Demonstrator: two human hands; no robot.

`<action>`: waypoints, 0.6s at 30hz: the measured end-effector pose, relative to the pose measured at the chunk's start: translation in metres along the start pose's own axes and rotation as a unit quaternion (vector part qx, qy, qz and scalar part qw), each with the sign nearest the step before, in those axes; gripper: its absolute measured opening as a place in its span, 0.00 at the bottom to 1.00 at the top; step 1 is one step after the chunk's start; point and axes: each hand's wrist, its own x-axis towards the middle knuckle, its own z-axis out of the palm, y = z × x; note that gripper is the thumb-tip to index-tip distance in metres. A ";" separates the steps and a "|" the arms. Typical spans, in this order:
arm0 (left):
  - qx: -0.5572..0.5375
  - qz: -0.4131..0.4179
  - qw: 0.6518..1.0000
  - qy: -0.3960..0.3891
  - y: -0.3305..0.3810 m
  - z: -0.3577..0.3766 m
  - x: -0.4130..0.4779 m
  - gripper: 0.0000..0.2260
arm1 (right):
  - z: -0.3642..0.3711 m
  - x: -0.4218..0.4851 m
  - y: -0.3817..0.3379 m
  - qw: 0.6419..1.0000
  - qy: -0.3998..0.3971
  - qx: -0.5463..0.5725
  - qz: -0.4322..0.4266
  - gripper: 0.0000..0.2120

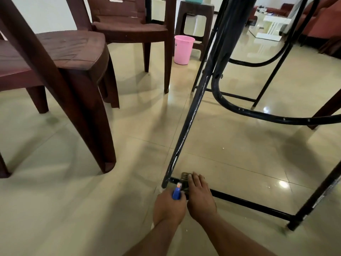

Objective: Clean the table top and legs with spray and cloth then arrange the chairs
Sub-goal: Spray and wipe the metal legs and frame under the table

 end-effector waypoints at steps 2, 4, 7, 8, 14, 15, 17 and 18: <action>-0.002 0.006 1.000 0.011 0.001 -0.007 0.003 0.11 | 0.008 0.006 -0.014 1.000 -0.007 0.001 0.009 0.35; -0.016 -0.002 1.000 0.025 -0.005 -0.013 0.009 0.09 | 0.017 0.005 -0.024 0.996 -0.031 -0.022 -0.080 0.35; -0.031 -0.021 0.998 0.054 -0.020 -0.022 0.016 0.09 | 0.008 0.001 -0.014 0.978 -0.028 -0.048 -0.200 0.33; -0.029 -0.020 0.998 0.057 -0.023 -0.024 0.017 0.10 | 0.002 0.000 -0.004 0.975 -0.022 -0.068 -0.210 0.33; -0.048 -0.012 0.998 0.048 -0.019 -0.014 0.010 0.11 | 0.002 -0.019 0.001 0.997 -0.008 -0.077 -0.026 0.37; -0.056 -0.008 0.997 0.050 -0.018 -0.011 0.011 0.10 | 0.007 -0.017 -0.007 0.993 -0.008 -0.068 -0.098 0.36; -0.063 0.001 0.997 0.047 -0.011 -0.004 0.010 0.09 | 0.009 -0.013 -0.008 0.966 0.014 -0.080 -0.246 0.37; -0.063 0.004 0.997 0.045 -0.008 -0.003 0.008 0.08 | 0.003 -0.010 -0.005 0.955 0.024 -0.104 -0.278 0.37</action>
